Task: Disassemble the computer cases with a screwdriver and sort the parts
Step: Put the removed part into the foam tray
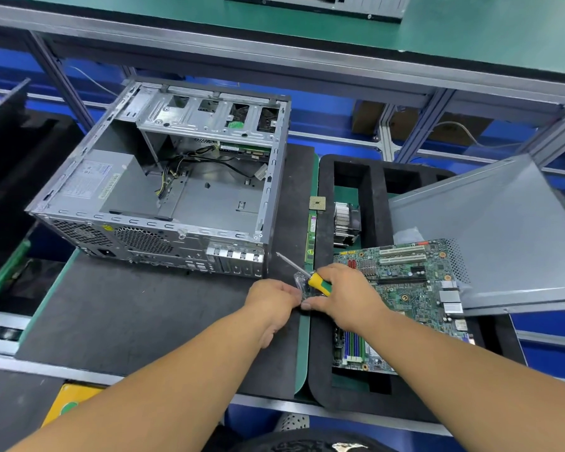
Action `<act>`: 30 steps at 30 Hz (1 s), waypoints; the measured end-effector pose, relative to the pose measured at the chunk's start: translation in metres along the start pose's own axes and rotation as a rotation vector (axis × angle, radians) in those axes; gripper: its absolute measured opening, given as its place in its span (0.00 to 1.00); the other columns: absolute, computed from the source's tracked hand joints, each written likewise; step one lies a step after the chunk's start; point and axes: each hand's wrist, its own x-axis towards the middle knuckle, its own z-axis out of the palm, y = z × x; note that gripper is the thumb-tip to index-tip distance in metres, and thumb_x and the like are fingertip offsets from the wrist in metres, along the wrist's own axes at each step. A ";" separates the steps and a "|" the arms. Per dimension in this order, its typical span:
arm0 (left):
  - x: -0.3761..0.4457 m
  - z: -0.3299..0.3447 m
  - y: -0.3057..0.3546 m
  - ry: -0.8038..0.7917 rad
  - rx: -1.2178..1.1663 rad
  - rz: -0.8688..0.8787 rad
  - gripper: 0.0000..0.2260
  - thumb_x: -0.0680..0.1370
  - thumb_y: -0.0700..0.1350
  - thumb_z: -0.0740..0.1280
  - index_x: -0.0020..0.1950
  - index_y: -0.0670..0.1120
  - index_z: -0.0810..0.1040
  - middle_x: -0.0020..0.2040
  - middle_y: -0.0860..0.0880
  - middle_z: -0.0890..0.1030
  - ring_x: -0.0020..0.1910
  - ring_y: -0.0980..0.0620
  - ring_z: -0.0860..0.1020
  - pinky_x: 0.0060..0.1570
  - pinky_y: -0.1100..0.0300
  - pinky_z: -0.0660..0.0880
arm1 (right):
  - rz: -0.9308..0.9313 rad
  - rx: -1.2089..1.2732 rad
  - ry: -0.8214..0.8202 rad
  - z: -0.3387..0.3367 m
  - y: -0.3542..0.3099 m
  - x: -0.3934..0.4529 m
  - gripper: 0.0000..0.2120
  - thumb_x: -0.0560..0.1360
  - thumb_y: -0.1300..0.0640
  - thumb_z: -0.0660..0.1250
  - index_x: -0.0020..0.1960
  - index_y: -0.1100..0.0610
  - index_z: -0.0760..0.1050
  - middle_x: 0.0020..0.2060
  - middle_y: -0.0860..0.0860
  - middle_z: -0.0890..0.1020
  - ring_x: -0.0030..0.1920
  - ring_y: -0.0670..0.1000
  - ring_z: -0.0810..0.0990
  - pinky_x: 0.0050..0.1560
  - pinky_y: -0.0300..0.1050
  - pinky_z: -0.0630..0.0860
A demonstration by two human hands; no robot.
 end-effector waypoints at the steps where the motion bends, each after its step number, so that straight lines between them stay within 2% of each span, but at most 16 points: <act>1: 0.000 0.000 0.000 -0.004 -0.009 -0.005 0.04 0.77 0.44 0.75 0.42 0.49 0.85 0.31 0.54 0.78 0.25 0.59 0.68 0.17 0.70 0.61 | 0.009 0.008 0.000 0.000 0.001 0.001 0.23 0.65 0.37 0.80 0.49 0.50 0.79 0.48 0.45 0.77 0.47 0.48 0.75 0.45 0.43 0.69; 4: 0.000 -0.001 0.001 -0.023 -0.089 -0.051 0.04 0.78 0.44 0.74 0.44 0.48 0.86 0.27 0.54 0.76 0.18 0.59 0.65 0.20 0.71 0.58 | 0.051 0.046 -0.006 0.000 0.002 0.003 0.20 0.65 0.36 0.80 0.46 0.47 0.77 0.48 0.45 0.78 0.47 0.49 0.77 0.46 0.46 0.74; 8: 0.000 -0.001 0.002 -0.036 -0.150 -0.096 0.04 0.79 0.44 0.73 0.45 0.49 0.85 0.32 0.51 0.76 0.22 0.54 0.64 0.21 0.70 0.58 | 0.095 0.084 -0.011 -0.001 0.002 0.003 0.22 0.65 0.36 0.80 0.50 0.48 0.79 0.48 0.45 0.78 0.47 0.50 0.78 0.49 0.50 0.78; 12: 0.004 0.000 0.004 -0.058 -0.179 -0.160 0.03 0.79 0.45 0.72 0.49 0.48 0.86 0.34 0.47 0.73 0.24 0.52 0.61 0.22 0.68 0.57 | 0.103 0.127 -0.002 0.001 0.005 0.001 0.24 0.65 0.37 0.81 0.53 0.49 0.80 0.46 0.44 0.77 0.46 0.49 0.77 0.42 0.43 0.74; 14: 0.006 0.001 0.004 -0.072 -0.202 -0.183 0.04 0.79 0.45 0.72 0.51 0.47 0.86 0.34 0.47 0.71 0.23 0.53 0.59 0.22 0.68 0.55 | 0.118 0.157 0.003 0.001 0.006 0.000 0.25 0.64 0.37 0.81 0.55 0.49 0.81 0.47 0.45 0.79 0.47 0.50 0.79 0.46 0.46 0.77; 16: 0.007 0.002 0.005 -0.099 -0.219 -0.211 0.05 0.80 0.46 0.71 0.49 0.46 0.85 0.32 0.48 0.68 0.22 0.54 0.57 0.22 0.67 0.54 | 0.132 0.184 -0.001 0.001 0.007 -0.002 0.24 0.64 0.38 0.81 0.54 0.49 0.81 0.47 0.49 0.82 0.48 0.53 0.81 0.51 0.51 0.80; 19: 0.010 0.002 0.006 -0.153 -0.234 -0.250 0.09 0.82 0.49 0.70 0.46 0.45 0.82 0.30 0.50 0.61 0.23 0.54 0.54 0.21 0.66 0.51 | 0.137 0.219 0.005 0.002 0.008 -0.003 0.23 0.64 0.38 0.82 0.53 0.48 0.82 0.48 0.50 0.84 0.49 0.53 0.82 0.52 0.52 0.80; 25: 0.014 0.000 0.015 -0.197 -0.222 -0.258 0.08 0.80 0.45 0.68 0.50 0.42 0.83 0.24 0.53 0.59 0.19 0.55 0.52 0.21 0.67 0.49 | 0.154 0.209 -0.015 0.001 0.009 -0.002 0.25 0.64 0.37 0.81 0.55 0.49 0.81 0.49 0.52 0.85 0.51 0.55 0.83 0.53 0.54 0.81; 29: 0.012 0.000 0.024 -0.190 -0.168 -0.252 0.02 0.75 0.43 0.68 0.44 0.45 0.77 0.27 0.52 0.57 0.21 0.54 0.51 0.25 0.67 0.49 | 0.152 0.183 -0.029 0.002 0.010 0.000 0.24 0.64 0.37 0.81 0.54 0.46 0.81 0.48 0.49 0.84 0.49 0.53 0.83 0.52 0.52 0.81; 30: 0.011 0.001 0.024 -0.183 -0.140 -0.239 0.04 0.74 0.42 0.69 0.42 0.46 0.74 0.28 0.51 0.57 0.22 0.53 0.51 0.25 0.67 0.49 | 0.154 0.184 -0.031 0.003 0.011 0.000 0.25 0.63 0.38 0.82 0.55 0.46 0.81 0.50 0.49 0.84 0.50 0.53 0.83 0.52 0.51 0.81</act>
